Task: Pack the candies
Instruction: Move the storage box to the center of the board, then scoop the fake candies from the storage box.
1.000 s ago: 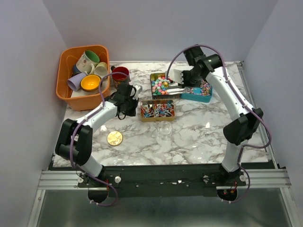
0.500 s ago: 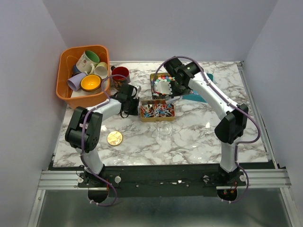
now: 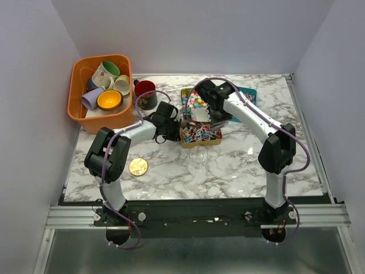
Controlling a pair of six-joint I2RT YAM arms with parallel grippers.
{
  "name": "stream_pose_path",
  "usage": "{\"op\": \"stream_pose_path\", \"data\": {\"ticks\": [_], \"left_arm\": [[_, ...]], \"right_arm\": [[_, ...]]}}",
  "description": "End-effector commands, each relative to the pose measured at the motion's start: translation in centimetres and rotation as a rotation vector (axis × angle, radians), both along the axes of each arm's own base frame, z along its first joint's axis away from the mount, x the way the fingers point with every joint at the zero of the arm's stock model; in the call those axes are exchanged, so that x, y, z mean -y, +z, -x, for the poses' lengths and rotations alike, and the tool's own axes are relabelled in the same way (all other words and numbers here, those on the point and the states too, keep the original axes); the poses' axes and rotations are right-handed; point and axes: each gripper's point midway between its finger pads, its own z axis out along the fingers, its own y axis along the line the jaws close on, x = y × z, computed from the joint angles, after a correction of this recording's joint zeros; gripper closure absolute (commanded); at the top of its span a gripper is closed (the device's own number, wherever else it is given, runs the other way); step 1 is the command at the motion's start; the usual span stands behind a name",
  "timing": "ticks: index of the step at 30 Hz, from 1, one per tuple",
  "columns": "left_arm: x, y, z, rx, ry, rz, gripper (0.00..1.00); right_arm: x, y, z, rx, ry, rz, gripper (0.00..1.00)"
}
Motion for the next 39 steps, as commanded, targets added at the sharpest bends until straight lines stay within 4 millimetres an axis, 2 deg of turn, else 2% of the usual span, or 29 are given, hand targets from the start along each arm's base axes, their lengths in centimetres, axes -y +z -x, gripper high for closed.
{"op": "stream_pose_path", "data": {"ticks": [1,8,12,16,24,26,30,34,39], "left_arm": [[2.1,1.8,-0.6,0.031,-0.028,0.07,1.0],[2.3,1.7,-0.3,0.011,-0.018,0.089,1.0],[2.7,1.6,0.0,-0.002,-0.024,0.117,1.0],[3.2,1.2,0.7,-0.017,-0.04,0.16,1.0],[4.4,0.6,1.9,-0.041,-0.107,0.242,1.0],[4.6,0.3,2.7,-0.069,-0.123,0.263,1.0],[5.1,0.4,2.8,-0.067,-0.148,0.292,1.0],[5.2,-0.1,2.9,-0.092,-0.153,0.3,1.0],[5.1,-0.9,2.6,-0.126,-0.151,0.316,1.0]], "right_arm": [[4.3,-0.5,3.2,-0.132,-0.005,0.268,0.99],[4.8,-0.6,2.3,-0.093,0.016,0.399,0.99],[4.1,-1.1,2.1,-0.091,0.036,0.439,0.99],[3.5,-2.5,2.3,-0.121,0.051,0.459,0.99],[0.9,-4.7,4.4,-0.239,0.032,0.255,0.99],[0.7,-5.1,5.0,-0.257,0.001,0.226,0.99],[0.7,-6.7,6.3,-0.319,-0.083,0.17,0.99],[0.9,-7.9,6.4,-0.329,-0.139,0.124,0.99],[0.5,-8.8,5.6,-0.312,-0.142,0.093,0.99]]}}
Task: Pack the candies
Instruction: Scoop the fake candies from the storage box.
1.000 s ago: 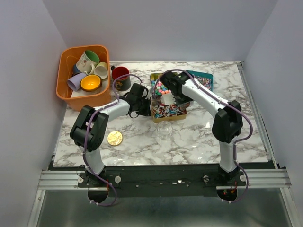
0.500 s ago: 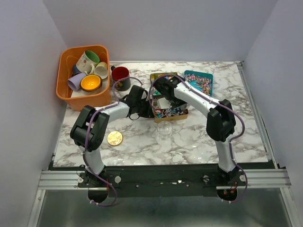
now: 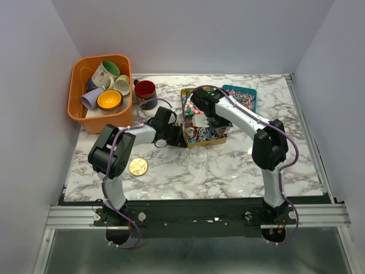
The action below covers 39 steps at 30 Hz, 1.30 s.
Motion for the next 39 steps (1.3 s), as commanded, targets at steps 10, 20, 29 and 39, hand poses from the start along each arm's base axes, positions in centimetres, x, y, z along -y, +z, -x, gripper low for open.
{"op": "stream_pose_path", "data": {"ticks": [10,20,29,39], "left_arm": [[1.2,0.4,-0.9,-0.016,-0.05,0.117,1.0],[1.2,-0.1,-1.3,-0.035,-0.076,0.139,1.0],[1.1,-0.1,-1.7,-0.038,-0.071,0.138,1.0],[1.1,-0.3,-1.8,-0.046,-0.064,0.128,1.0]], "right_arm": [[-1.4,-5.3,3.0,-0.227,-0.019,-0.119,0.99],[-2.5,-5.7,0.2,-0.174,0.014,-0.18,0.99],[-1.9,-6.0,-0.8,-0.178,0.028,-0.153,0.99],[-4.4,-8.2,-0.6,-0.208,0.16,-0.147,0.99]]}}
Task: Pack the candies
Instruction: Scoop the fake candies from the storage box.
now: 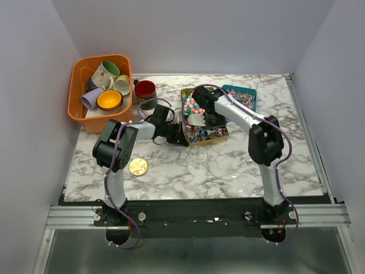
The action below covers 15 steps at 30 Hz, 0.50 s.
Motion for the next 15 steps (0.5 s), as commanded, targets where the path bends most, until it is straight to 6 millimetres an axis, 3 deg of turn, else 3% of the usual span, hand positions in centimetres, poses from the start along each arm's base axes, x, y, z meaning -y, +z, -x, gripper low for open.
{"op": "stream_pose_path", "data": {"ticks": [1,15], "left_arm": [[0.5,-0.4,-1.1,0.041,-0.005,-0.003,1.0],[0.4,-0.2,-1.9,0.029,-0.011,-0.033,1.0]], "right_arm": [[-2.4,-4.2,1.7,-0.113,0.116,0.008,0.99],[-5.5,-7.1,2.6,-0.152,0.089,-0.17,0.99]]}}
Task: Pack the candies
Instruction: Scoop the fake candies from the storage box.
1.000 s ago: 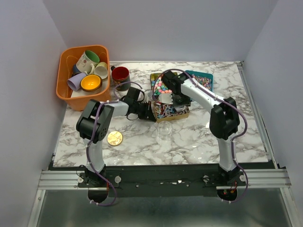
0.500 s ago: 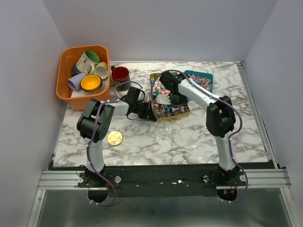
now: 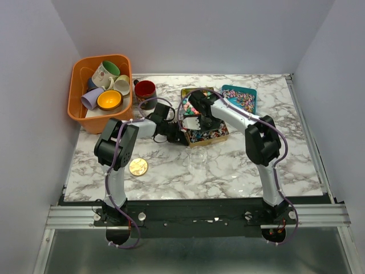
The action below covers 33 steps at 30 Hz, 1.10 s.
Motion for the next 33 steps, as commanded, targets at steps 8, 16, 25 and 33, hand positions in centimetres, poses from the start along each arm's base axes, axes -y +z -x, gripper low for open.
{"op": "stream_pose_path", "data": {"ticks": [8,16,25,33], "left_arm": [[-1.9,0.2,-1.5,0.062,-0.013,-0.076,1.0],[-4.6,1.5,-1.2,0.064,-0.016,-0.113,0.98],[-5.5,3.2,-1.1,0.107,-0.039,-0.154,0.75],[-6.1,4.8,-1.6,0.162,-0.057,-0.191,0.65]], "right_arm": [[-2.7,-3.8,2.9,-0.14,-0.04,-0.25,0.99],[-1.8,-2.7,2.9,-0.123,-0.068,-0.335,0.99],[-0.5,-1.6,2.1,-0.105,-0.112,-0.389,0.99],[0.1,-1.0,2.5,-0.119,-0.139,-0.469,0.99]]}}
